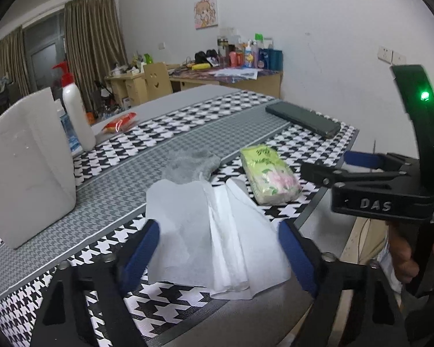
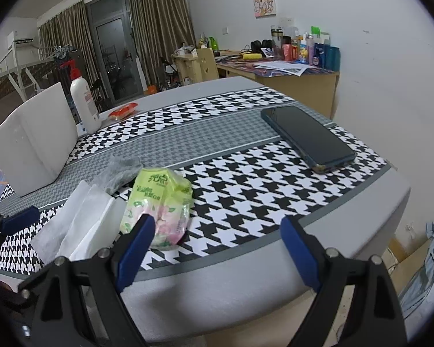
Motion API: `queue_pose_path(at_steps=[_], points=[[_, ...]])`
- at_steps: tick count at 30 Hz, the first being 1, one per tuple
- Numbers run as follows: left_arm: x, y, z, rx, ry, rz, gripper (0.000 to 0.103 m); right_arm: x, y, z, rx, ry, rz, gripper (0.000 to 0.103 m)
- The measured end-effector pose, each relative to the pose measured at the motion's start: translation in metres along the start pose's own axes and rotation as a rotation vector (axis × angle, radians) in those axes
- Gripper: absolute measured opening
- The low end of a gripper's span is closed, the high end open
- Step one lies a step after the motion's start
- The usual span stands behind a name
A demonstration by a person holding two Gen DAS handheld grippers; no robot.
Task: Organize soft objects
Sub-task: 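Move the left tool over the white tissues while the right tool approaches the tissue packet, then close the left tool on the white tissues while the right tool grasps the green tissue packet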
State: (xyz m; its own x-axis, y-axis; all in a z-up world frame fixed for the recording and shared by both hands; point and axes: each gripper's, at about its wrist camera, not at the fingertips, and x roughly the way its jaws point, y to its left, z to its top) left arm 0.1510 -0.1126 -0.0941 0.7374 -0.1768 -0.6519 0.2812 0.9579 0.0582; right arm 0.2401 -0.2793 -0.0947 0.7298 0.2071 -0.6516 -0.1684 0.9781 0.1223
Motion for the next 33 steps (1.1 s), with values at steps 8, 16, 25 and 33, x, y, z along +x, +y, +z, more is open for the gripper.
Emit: queue_pose_path(at_steps=[8,16,25,33], points=[[0.011,0.018,-0.002,-0.061,0.072,0.034,0.021,-0.001,-0.001,-0.001,0.006,-0.002,0.007,0.091],[0.005,0.023,-0.003,-0.078,0.065,0.014,0.009,0.002,0.003,0.0,-0.001,0.004,0.021,0.091],[-0.017,0.033,0.004,-0.107,0.015,-0.038,0.008,0.001,0.008,0.003,-0.009,-0.001,0.041,0.091],[-0.027,0.045,0.011,-0.131,-0.011,-0.044,0.008,0.0,0.013,0.003,-0.017,-0.004,0.048,0.091]])
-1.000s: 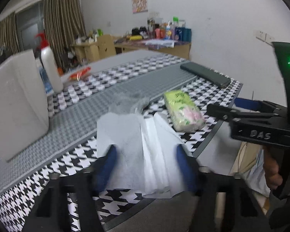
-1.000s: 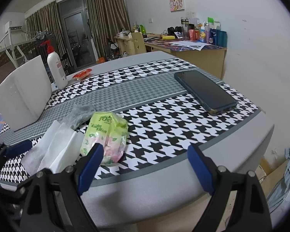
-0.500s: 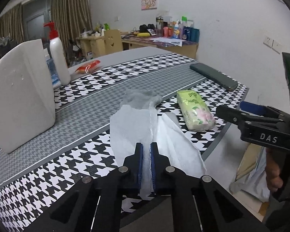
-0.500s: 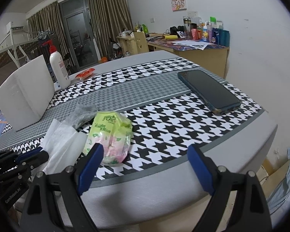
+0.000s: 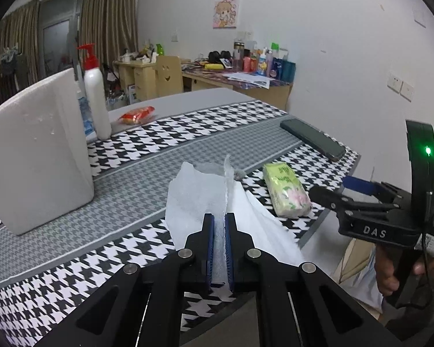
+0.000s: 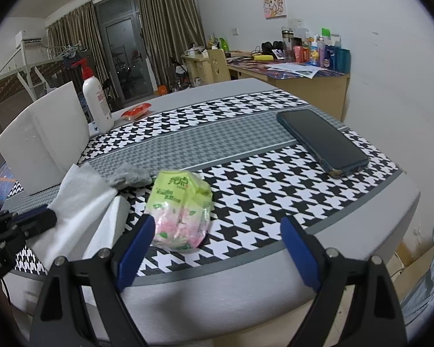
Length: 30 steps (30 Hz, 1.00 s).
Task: Organize soft objects
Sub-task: 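Close the left tool on the white tissues while the right tool grasps the green tissue packet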
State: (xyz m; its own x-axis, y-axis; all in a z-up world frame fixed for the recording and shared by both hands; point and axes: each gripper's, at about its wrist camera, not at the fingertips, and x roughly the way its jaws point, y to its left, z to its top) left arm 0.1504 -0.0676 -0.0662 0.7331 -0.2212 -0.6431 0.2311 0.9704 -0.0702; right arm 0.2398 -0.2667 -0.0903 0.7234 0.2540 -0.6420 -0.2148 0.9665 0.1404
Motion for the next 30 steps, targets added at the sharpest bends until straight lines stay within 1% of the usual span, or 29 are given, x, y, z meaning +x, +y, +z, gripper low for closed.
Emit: queue_pose_path(at_steps=[3,6,7,8,9,10,11,12,17,21,23,26,28,30], points=[[-0.002,0.002,0.0,0.012,0.009,0.012,0.008,-0.001,0.001,0.001,-0.002,-0.003,0.004,0.091],[0.0,0.003,-0.004,0.011,0.03,0.005,0.012,0.0,0.005,0.001,-0.011,0.001,0.013,0.091],[0.0,0.002,-0.005,0.013,0.03,0.007,0.016,0.002,0.007,0.002,-0.014,0.003,0.014,0.091],[0.0,0.0,-0.007,0.021,0.031,0.007,0.028,0.003,0.007,0.002,-0.016,0.004,0.016,0.091],[0.0,-0.002,-0.008,0.029,0.032,0.001,0.036,0.004,0.008,0.002,-0.019,0.006,0.02,0.091],[-0.001,-0.005,-0.01,0.039,0.031,-0.006,0.054,0.004,0.008,0.002,-0.02,0.006,0.02,0.091],[-0.002,-0.007,-0.011,0.042,0.027,-0.005,0.065,0.005,0.009,0.003,-0.021,0.007,0.019,0.091],[-0.003,-0.008,-0.012,0.046,0.023,-0.006,0.066,0.005,0.009,0.003,-0.021,0.007,0.019,0.091],[0.0,-0.023,-0.02,0.092,0.047,-0.039,0.066,0.006,0.011,0.002,-0.022,0.01,0.024,0.091],[0.006,-0.03,-0.027,0.114,0.071,-0.05,0.065,0.008,0.013,0.002,-0.026,0.014,0.031,0.091],[0.011,-0.032,-0.029,0.123,0.088,-0.045,0.052,0.009,0.014,0.002,-0.03,0.018,0.031,0.091],[0.018,-0.034,-0.032,0.124,0.121,-0.045,0.039,0.012,0.014,0.002,-0.034,0.024,0.036,0.091],[0.024,-0.034,-0.034,0.126,0.148,-0.048,0.036,0.013,0.016,0.002,-0.041,0.029,0.035,0.091],[0.027,-0.034,-0.036,0.129,0.162,-0.043,0.035,0.015,0.017,0.001,-0.043,0.035,0.04,0.091]])
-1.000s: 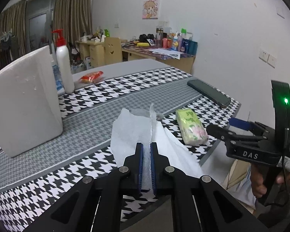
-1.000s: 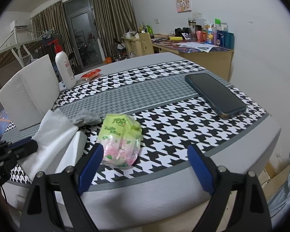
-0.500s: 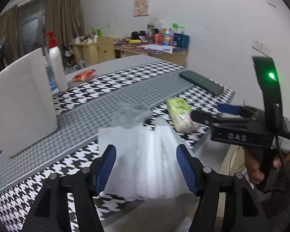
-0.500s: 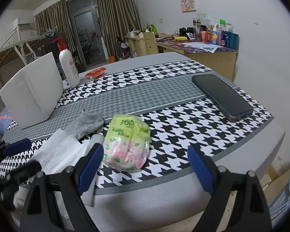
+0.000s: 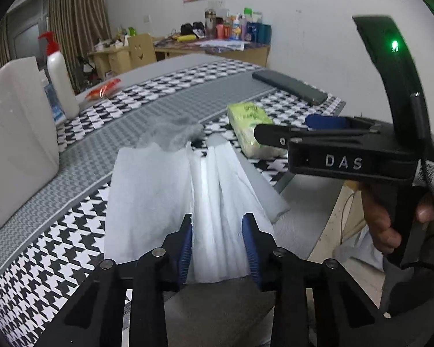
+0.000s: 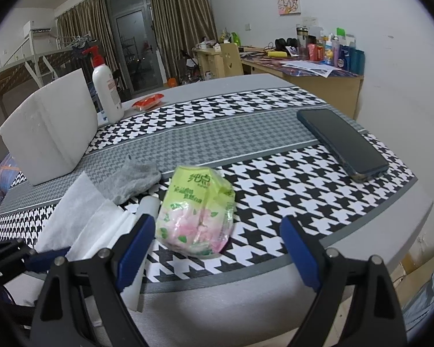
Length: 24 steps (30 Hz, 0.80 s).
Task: Organize soft objects
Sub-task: 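Close the left tool on the white tissues while the right tool grasps the green tissue packet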
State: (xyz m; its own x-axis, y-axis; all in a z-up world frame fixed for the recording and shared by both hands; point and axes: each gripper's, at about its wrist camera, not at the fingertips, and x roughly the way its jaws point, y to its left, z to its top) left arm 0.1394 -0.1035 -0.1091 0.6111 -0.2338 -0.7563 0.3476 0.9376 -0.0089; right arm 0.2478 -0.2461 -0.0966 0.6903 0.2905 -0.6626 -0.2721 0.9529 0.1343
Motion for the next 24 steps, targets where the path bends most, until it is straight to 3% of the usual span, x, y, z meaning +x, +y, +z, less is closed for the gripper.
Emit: queue_pose_path(at_steps=[3,5,8,14,24], points=[[0.0,-0.003,-0.001,0.017,-0.008,0.014,0.032,0.004,0.002,0.0,-0.007,0.006,0.004,0.091],[0.0,-0.004,-0.001,0.02,-0.013,0.015,0.018,0.006,0.002,0.001,-0.005,0.011,0.007,0.091],[0.001,-0.003,-0.001,0.021,-0.017,0.022,0.008,0.008,0.004,0.002,-0.002,0.017,0.013,0.091],[0.0,0.001,-0.001,0.008,-0.021,0.007,0.004,0.013,0.008,0.002,-0.012,0.029,0.013,0.091],[-0.009,0.0,-0.001,0.016,-0.055,-0.013,0.004,0.018,0.012,0.0,-0.024,0.052,0.003,0.058]])
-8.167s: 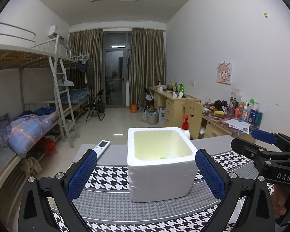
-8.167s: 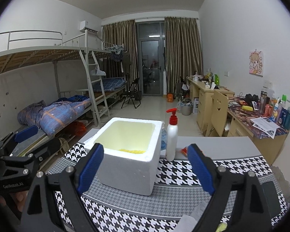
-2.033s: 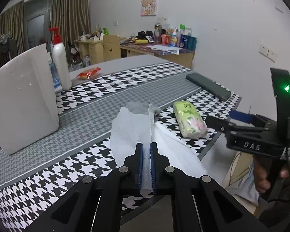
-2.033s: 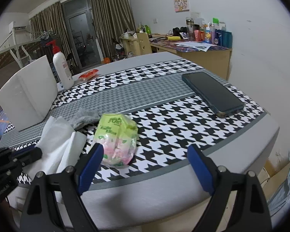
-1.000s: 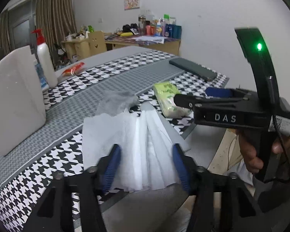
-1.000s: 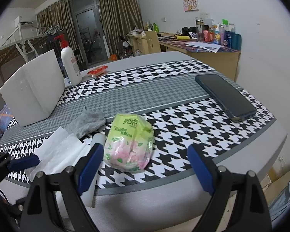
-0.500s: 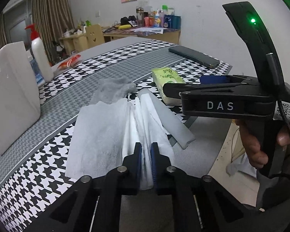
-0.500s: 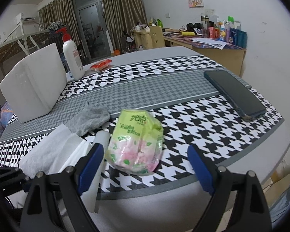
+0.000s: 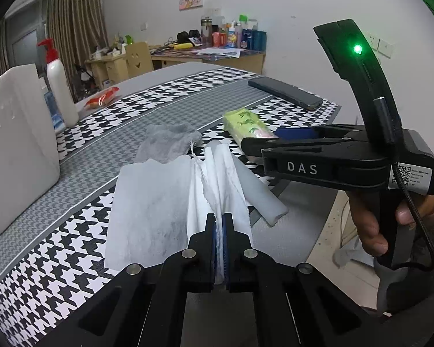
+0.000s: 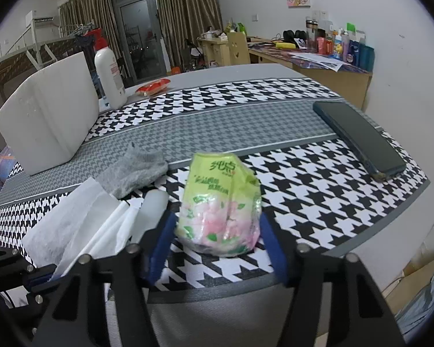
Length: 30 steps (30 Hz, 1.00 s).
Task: Organize soft objects
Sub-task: 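Close the left tool on the white tissues while the right tool grasps the green tissue packet, then lift the white tissues and tissue packet and carry both toward the foam box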
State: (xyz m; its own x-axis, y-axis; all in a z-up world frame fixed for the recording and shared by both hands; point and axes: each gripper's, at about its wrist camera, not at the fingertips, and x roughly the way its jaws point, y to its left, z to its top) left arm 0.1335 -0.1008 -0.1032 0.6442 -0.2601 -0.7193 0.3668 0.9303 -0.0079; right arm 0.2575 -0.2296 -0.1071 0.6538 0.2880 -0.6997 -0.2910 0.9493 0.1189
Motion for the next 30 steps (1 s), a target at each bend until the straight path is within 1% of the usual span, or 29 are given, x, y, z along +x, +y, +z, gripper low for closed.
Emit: queue_pose_path(at_steps=[2,4,5,6,11,17,25,30], points=[[-0.002,0.0,0.0,0.004,-0.011,0.002,0.004,-0.001,0.0,0.0,0.0,0.002,0.004,0.053],[-0.004,-0.001,0.0,0.005,-0.015,-0.003,0.003,-0.001,0.0,0.0,-0.001,0.005,0.002,0.05],[-0.005,-0.001,0.0,0.006,-0.017,-0.002,0.003,-0.002,0.0,0.0,-0.001,0.006,0.001,0.045],[-0.006,-0.001,0.0,0.005,-0.021,-0.004,0.003,-0.002,0.001,0.0,-0.001,0.006,0.003,0.043],[-0.014,0.004,0.003,-0.01,-0.042,-0.012,0.003,-0.011,-0.001,0.002,0.004,-0.015,-0.003,0.04],[-0.027,0.011,0.01,-0.025,-0.078,-0.021,0.003,-0.02,0.001,0.002,0.001,-0.03,-0.006,0.04],[-0.046,0.025,0.017,-0.051,-0.131,0.0,0.003,-0.033,0.004,0.002,-0.005,-0.059,-0.007,0.04],[-0.055,0.032,0.019,-0.058,-0.151,0.026,0.003,-0.039,0.007,0.003,-0.006,-0.072,-0.005,0.04]])
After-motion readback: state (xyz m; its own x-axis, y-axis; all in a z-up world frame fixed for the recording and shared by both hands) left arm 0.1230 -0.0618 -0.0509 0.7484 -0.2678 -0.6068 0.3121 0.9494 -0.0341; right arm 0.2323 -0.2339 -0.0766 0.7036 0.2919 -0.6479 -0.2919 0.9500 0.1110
